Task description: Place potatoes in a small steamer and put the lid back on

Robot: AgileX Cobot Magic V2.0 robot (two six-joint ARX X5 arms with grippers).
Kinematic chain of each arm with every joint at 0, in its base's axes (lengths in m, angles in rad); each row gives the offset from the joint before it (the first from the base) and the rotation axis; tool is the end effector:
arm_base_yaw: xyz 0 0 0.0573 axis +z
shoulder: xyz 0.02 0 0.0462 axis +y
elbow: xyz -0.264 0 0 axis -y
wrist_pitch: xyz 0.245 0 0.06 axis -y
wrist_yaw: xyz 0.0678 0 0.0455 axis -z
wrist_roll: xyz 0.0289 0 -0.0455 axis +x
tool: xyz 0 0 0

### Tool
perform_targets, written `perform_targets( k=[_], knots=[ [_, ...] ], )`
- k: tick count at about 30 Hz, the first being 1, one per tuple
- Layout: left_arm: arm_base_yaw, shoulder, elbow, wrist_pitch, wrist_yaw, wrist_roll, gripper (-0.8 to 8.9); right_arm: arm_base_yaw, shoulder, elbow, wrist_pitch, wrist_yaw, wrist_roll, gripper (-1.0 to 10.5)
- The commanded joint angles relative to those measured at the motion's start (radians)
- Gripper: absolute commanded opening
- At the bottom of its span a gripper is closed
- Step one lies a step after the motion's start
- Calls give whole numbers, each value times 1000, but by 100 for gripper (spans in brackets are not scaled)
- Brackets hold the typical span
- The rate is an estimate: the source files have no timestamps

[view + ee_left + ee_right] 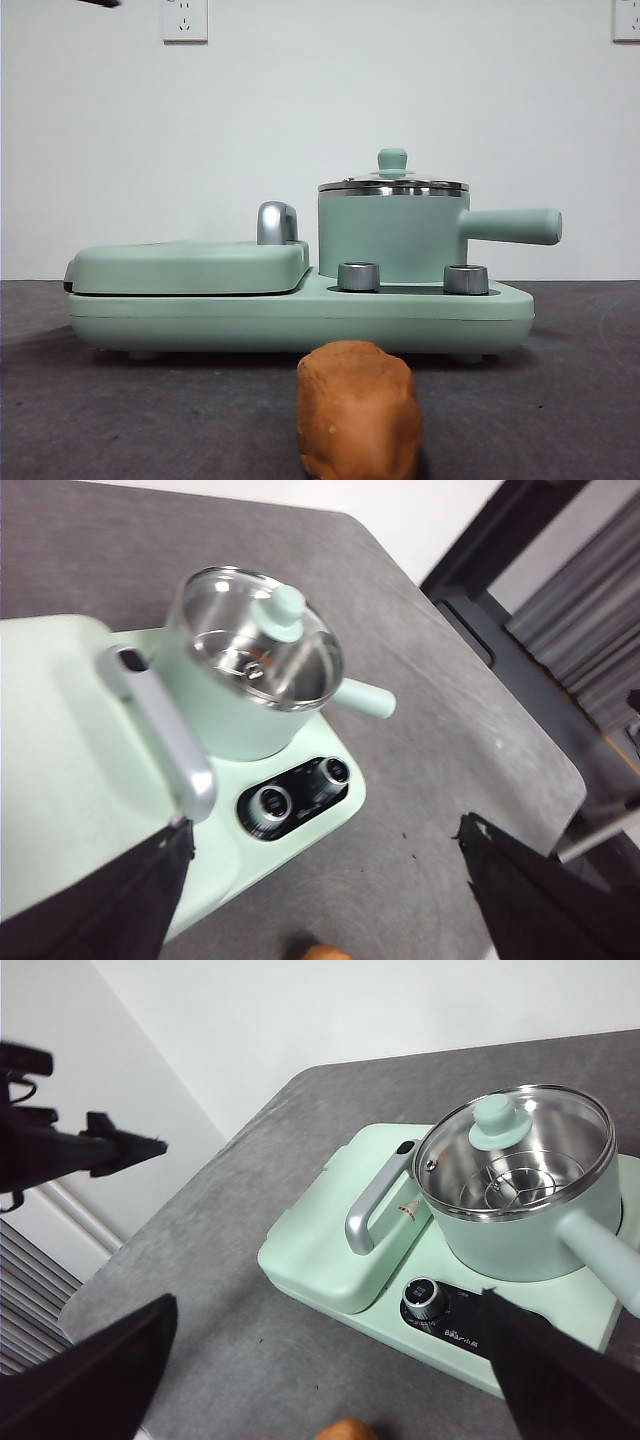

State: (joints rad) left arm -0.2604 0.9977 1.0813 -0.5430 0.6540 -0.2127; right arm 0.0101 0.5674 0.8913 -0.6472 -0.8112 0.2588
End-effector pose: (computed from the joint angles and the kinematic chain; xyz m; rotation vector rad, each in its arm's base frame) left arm 0.1861 -0.0678 0.3653 -0.2872 0.5610 -0.8461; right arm 0.0935 0.0219 0.3524 0.3718 0.4109 0.7719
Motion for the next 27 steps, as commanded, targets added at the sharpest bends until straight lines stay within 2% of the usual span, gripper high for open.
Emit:
perform_targets(
  k=[1,7,14,21,27],
  knots=[
    [-29,80,76,10,4,54,435,2,6,18,7,0,-12,496],
    [-108,287,253,4,-14,76,435,2,6,18,7,0,-12,496],
    [-196,524,461,-14,-129,111,434,2,6,18,10,35,-12,496],
    [-266,710,596,-8,-304,217,433,2,6,18,10,36,-14,496],
    [-311,800,616,95,-318,324,433,2,6,18,10,38,-36,496]
  ],
)
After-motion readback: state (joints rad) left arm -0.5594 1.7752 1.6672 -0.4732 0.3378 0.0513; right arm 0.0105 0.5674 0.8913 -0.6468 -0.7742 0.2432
